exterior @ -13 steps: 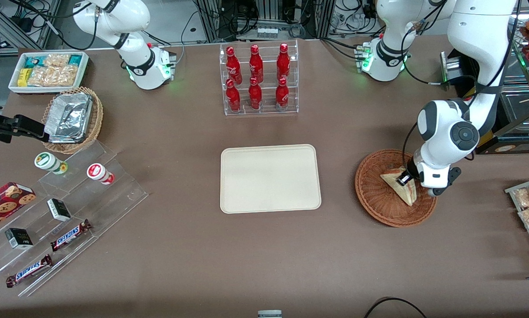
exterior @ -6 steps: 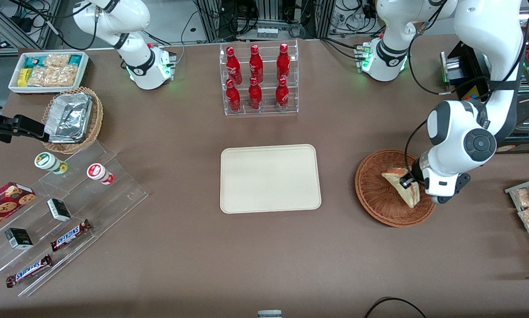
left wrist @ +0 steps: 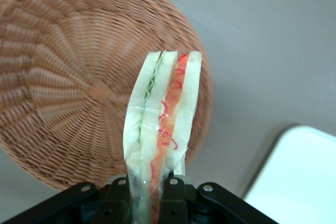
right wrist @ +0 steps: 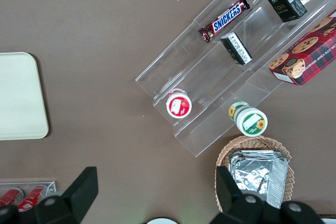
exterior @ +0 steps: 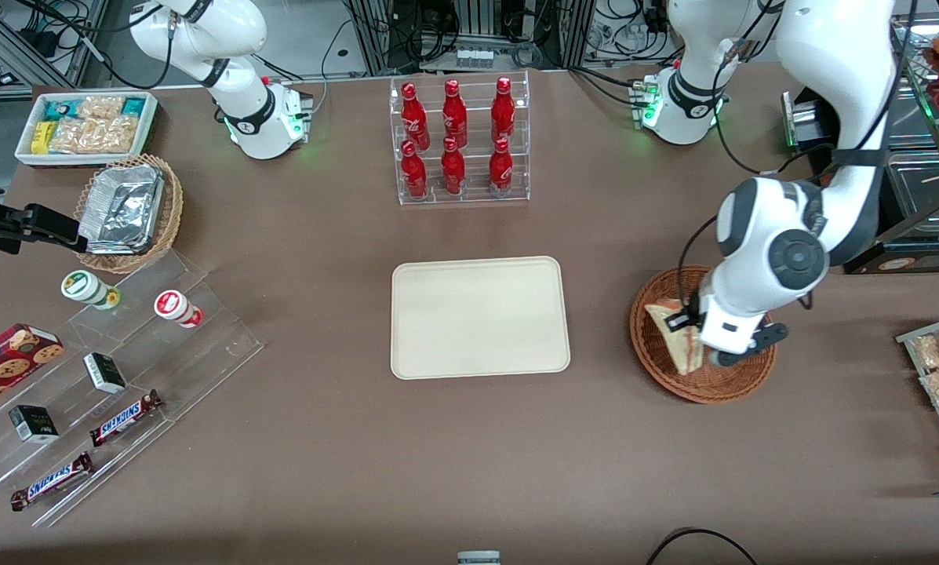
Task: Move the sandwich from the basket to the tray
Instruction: 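Lift the sandwich out of the basket and carry it toward the tray, then lower the sandwich onto the cream tray and open the left gripper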
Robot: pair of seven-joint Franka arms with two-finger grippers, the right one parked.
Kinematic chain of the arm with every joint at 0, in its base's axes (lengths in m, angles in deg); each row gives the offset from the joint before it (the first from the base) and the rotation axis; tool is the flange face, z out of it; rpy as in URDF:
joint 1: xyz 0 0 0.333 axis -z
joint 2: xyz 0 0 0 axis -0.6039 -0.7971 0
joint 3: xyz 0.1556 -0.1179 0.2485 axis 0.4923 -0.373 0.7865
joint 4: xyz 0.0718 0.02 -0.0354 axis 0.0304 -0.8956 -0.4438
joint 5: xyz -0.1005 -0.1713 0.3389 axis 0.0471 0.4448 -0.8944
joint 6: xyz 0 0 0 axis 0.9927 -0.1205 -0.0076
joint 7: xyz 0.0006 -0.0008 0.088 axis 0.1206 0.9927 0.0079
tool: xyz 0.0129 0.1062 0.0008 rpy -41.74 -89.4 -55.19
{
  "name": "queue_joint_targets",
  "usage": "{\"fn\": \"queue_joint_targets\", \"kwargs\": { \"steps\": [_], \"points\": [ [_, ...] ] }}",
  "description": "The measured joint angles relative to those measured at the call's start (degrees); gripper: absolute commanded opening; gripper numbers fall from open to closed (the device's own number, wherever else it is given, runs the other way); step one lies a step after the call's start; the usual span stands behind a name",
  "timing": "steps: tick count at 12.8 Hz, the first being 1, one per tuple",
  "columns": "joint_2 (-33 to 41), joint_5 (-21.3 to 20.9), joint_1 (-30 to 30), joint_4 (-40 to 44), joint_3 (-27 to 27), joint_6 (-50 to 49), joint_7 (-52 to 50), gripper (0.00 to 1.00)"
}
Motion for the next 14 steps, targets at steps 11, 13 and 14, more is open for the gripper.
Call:
{"fn": "queue_joint_targets", "kwargs": {
  "steps": [11, 13, 14],
  "points": [
    [-16.88, 0.07, 19.40, 20.35, -0.26, -1.88, -10.69, 0.00],
    [-19.33, 0.07, 21.02, 22.82, -0.25, -1.87, -13.05, 0.00],
    [-19.89, 0.07, 21.66, 23.37, -0.26, -1.84, -14.03, 0.00]
  ]
}}
